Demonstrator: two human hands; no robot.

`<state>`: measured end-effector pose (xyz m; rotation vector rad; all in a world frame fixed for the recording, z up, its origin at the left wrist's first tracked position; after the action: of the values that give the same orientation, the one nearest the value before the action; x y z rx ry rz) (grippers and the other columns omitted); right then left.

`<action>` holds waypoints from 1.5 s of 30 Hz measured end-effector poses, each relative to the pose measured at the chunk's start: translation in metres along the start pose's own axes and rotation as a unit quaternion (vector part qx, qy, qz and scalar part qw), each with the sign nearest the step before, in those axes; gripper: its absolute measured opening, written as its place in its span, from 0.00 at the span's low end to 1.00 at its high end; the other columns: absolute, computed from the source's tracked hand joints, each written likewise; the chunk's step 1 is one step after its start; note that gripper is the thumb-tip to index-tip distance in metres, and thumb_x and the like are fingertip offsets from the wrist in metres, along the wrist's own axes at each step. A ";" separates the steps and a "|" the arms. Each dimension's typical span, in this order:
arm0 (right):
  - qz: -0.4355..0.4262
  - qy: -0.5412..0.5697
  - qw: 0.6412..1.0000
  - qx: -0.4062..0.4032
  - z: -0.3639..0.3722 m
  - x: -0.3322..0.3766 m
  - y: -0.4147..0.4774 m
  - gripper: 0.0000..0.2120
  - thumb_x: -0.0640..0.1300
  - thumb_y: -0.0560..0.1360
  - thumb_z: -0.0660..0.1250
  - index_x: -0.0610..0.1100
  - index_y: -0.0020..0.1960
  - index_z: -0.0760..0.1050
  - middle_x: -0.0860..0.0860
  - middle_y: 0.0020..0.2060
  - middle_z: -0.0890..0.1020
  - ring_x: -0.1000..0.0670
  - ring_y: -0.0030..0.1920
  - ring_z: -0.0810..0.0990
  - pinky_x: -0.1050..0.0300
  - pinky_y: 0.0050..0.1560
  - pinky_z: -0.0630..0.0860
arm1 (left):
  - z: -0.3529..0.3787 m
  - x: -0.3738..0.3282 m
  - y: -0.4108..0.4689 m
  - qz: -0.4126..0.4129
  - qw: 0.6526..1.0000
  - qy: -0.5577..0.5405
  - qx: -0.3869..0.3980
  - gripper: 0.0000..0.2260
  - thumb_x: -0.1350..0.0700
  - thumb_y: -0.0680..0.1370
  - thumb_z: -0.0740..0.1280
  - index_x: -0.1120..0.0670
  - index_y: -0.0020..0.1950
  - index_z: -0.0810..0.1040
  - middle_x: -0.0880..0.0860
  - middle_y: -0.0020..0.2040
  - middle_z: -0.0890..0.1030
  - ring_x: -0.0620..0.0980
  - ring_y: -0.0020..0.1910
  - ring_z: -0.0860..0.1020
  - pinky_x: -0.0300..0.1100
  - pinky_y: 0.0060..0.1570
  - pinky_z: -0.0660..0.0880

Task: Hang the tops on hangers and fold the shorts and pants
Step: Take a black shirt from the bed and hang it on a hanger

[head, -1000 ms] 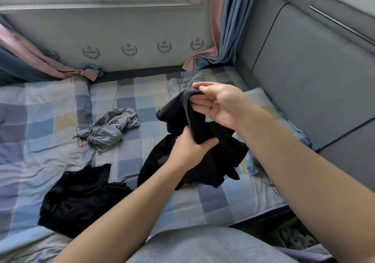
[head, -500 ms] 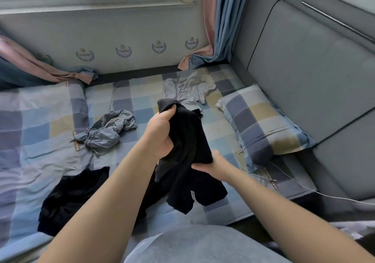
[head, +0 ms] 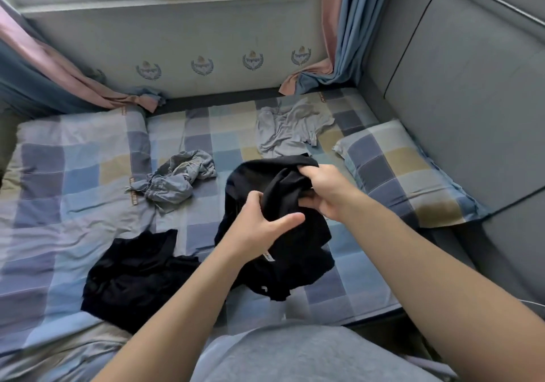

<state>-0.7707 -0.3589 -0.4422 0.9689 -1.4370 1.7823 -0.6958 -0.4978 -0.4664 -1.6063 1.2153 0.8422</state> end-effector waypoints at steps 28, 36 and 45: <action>-0.166 -0.271 0.945 -0.082 0.035 -0.061 0.000 0.42 0.72 0.55 0.76 0.53 0.60 0.65 0.57 0.55 0.71 0.54 0.57 0.75 0.47 0.57 0.78 | -0.043 -0.107 0.026 -0.110 0.858 -0.496 -0.072 0.12 0.54 0.83 0.62 0.60 0.57 0.79 0.57 0.44 0.84 0.56 0.45 0.84 0.51 0.42 0.84; -0.242 -0.342 0.908 -0.005 0.036 0.003 0.029 0.06 0.51 0.76 0.69 0.50 0.50 0.79 0.54 0.44 0.82 0.46 0.50 0.80 0.53 0.45 0.74 | -0.086 -0.087 0.032 -0.083 0.886 -0.444 -0.104 0.15 0.49 0.82 0.64 0.57 0.61 0.79 0.57 0.57 0.84 0.56 0.57 0.82 0.53 0.60 0.78; -0.107 0.019 0.993 -0.040 0.015 0.028 0.021 0.10 0.49 0.77 0.72 0.44 0.53 0.80 0.46 0.45 0.86 0.45 0.45 0.86 0.53 0.36 0.81 | -0.047 0.006 0.027 -0.024 0.993 -0.118 0.018 0.20 0.56 0.75 0.76 0.49 0.64 0.76 0.47 0.56 0.84 0.44 0.54 0.83 0.40 0.53 0.80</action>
<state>-0.8001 -0.3768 -0.4270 1.0010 -1.3172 1.5668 -0.7210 -0.5466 -0.4628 -1.4557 1.0154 0.9457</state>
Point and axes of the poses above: each hand's wrist, its own y-axis towards the middle knuckle, its own z-axis out of the palm, x = y × z, the point moved 7 cm from there along y, towards the middle knuckle
